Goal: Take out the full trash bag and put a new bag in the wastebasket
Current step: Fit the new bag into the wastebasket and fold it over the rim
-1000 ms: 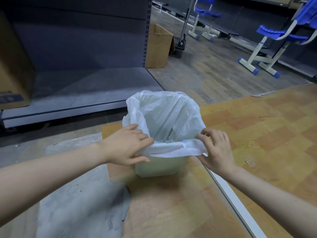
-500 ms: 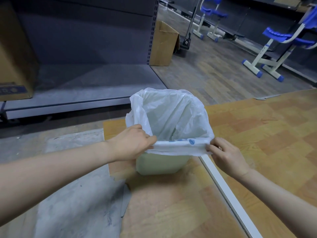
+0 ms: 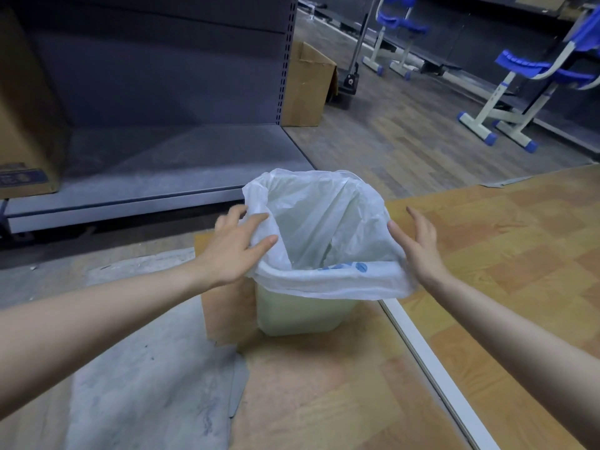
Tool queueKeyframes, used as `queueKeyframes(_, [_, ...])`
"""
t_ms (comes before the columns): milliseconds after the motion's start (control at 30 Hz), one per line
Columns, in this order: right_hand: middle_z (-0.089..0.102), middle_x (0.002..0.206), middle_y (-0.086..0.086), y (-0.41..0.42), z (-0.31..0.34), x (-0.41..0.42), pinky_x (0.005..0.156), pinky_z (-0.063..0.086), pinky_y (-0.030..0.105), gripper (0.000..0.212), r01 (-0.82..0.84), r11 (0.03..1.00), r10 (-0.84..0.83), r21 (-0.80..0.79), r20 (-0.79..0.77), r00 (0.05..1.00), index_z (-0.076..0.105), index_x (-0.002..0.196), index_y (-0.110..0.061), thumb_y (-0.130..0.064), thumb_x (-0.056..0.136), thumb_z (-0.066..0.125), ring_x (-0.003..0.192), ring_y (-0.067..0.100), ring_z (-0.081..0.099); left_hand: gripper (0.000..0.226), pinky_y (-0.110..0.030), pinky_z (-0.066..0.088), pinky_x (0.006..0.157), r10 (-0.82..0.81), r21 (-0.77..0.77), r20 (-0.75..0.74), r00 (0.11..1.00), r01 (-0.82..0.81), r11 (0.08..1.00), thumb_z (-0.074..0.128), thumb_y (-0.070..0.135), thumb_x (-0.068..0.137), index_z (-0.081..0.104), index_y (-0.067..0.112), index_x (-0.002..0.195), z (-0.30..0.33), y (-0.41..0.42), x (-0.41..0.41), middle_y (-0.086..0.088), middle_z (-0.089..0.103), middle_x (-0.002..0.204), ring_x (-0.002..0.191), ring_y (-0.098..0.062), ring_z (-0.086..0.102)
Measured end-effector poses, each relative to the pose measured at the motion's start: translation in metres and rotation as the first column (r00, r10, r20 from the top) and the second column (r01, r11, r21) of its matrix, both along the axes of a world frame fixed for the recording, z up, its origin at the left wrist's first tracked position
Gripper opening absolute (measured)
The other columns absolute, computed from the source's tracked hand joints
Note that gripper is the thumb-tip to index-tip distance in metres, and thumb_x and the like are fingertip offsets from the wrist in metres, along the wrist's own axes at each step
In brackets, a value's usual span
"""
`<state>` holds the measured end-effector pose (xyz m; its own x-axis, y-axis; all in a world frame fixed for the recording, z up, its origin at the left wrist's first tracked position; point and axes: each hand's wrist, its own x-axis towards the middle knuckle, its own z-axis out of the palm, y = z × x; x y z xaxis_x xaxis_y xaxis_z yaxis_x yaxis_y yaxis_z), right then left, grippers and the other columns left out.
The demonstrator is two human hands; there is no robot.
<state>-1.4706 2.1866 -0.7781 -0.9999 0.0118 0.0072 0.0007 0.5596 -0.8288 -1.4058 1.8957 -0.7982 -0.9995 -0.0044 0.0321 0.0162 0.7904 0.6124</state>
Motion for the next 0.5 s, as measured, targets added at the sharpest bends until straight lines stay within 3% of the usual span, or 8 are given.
queueKeyframes(67, [0.033, 0.147, -0.003, -0.006, -0.002, -0.004, 0.111, 0.030, 0.038, 0.076, -0.007, 0.964, 0.076, -0.265, 0.252, 0.965, 0.023, 0.148, -0.024, -0.057, 0.085, 0.052, 0.136, 0.015, 0.035, 0.058, -0.031, 0.019, 0.113, -0.043, 0.206, 0.119, 0.992, 0.017, 0.978, 0.038, 0.044, 0.098, 0.018, 0.028, 0.149, -0.002, 0.003, -0.001, -0.002, 0.022, 0.154, 0.142, -0.022, 0.023])
queueKeyframes(133, [0.062, 0.123, 0.003, -0.011, -0.005, 0.001, 0.089, 0.049, 0.037, 0.054, 0.006, 0.871, 0.253, -0.491, 0.459, 0.852, 0.052, 0.132, -0.016, -0.051, 0.092, 0.043, 0.106, 0.021, 0.063, 0.058, -0.029, 0.013, 0.115, -0.073, 0.298, 0.120, 0.990, 0.034, 0.954, 0.035, 0.035, 0.100, 0.009, 0.027, 0.151, -0.004, 0.007, 0.000, 0.003, 0.014, 0.158, 0.146, -0.015, 0.013])
queueKeyframes(200, [0.074, 0.096, 0.007, -0.013, -0.006, 0.005, 0.072, 0.054, 0.033, 0.044, 0.082, 0.833, 0.273, -0.548, 0.535, 0.800, 0.067, 0.105, -0.016, -0.049, 0.093, 0.039, 0.082, 0.023, 0.072, 0.059, -0.026, 0.009, 0.115, -0.067, 0.337, 0.101, 0.993, 0.029, 0.941, 0.033, 0.031, 0.101, 0.002, 0.025, 0.151, -0.005, 0.010, 0.000, 0.006, 0.008, 0.159, 0.146, -0.012, 0.007])
queueKeyframes(300, [0.071, 0.106, 0.006, -0.009, -0.011, 0.003, 0.083, 0.051, 0.036, 0.046, 0.042, 0.847, 0.258, -0.530, 0.478, 0.839, 0.062, 0.114, -0.021, -0.052, 0.095, 0.034, 0.094, 0.022, 0.068, 0.075, -0.026, 0.010, 0.116, -0.012, 0.442, 0.120, 0.993, -0.043, 0.896, 0.039, 0.038, 0.098, -0.014, 0.025, 0.149, -0.010, 0.009, -0.003, 0.007, 0.005, 0.159, 0.146, -0.013, 0.010])
queueKeyframes(367, [0.069, 0.103, -0.004, -0.005, -0.012, 0.003, 0.087, 0.046, 0.029, 0.046, -0.021, 0.928, 0.185, -0.372, 0.411, 0.893, 0.061, 0.110, -0.030, -0.055, 0.097, 0.025, 0.094, 0.010, 0.064, 0.094, -0.042, 0.031, 0.113, 0.068, 0.511, 0.220, 0.973, -0.174, 0.842, 0.048, 0.056, 0.088, -0.020, 0.029, 0.147, -0.013, 0.005, -0.004, 0.003, 0.015, 0.158, 0.143, -0.021, 0.024])
queueKeyframes(400, [0.068, 0.092, -0.010, -0.004, -0.016, 0.004, 0.081, 0.044, 0.025, 0.045, -0.007, 0.961, 0.115, -0.278, 0.374, 0.920, 0.062, 0.099, -0.033, -0.055, 0.097, 0.023, 0.085, 0.004, 0.061, 0.101, -0.044, 0.042, 0.104, 0.095, 0.530, 0.293, 0.951, -0.244, 0.812, 0.051, 0.065, 0.081, -0.018, 0.031, 0.147, -0.012, 0.003, -0.003, 0.002, 0.022, 0.156, 0.139, -0.023, 0.033])
queueKeyframes(433, [0.064, 0.080, -0.011, -0.003, -0.021, 0.006, 0.072, 0.043, 0.023, 0.043, 0.034, 0.977, 0.044, -0.211, 0.352, 0.935, 0.061, 0.088, -0.031, -0.055, 0.097, 0.026, 0.075, 0.001, 0.059, 0.102, -0.042, 0.049, 0.095, 0.095, 0.543, 0.380, 0.920, -0.305, 0.782, 0.052, 0.070, 0.076, -0.008, 0.031, 0.149, -0.012, 0.001, -0.002, 0.000, 0.033, 0.151, 0.131, -0.024, 0.044])
queueKeyframes(500, [0.052, 0.063, -0.001, 0.002, -0.038, 0.011, 0.051, 0.044, 0.018, 0.036, 0.139, 0.983, -0.079, -0.123, 0.399, 0.913, 0.056, 0.076, -0.013, -0.049, 0.083, 0.055, 0.049, 0.001, 0.054, 0.083, -0.041, 0.054, 0.089, 0.001, 0.574, 0.523, 0.852, -0.354, 0.738, 0.048, 0.073, 0.077, 0.031, 0.027, 0.144, -0.011, 0.001, 0.002, -0.005, 0.057, 0.131, 0.112, -0.026, 0.060])
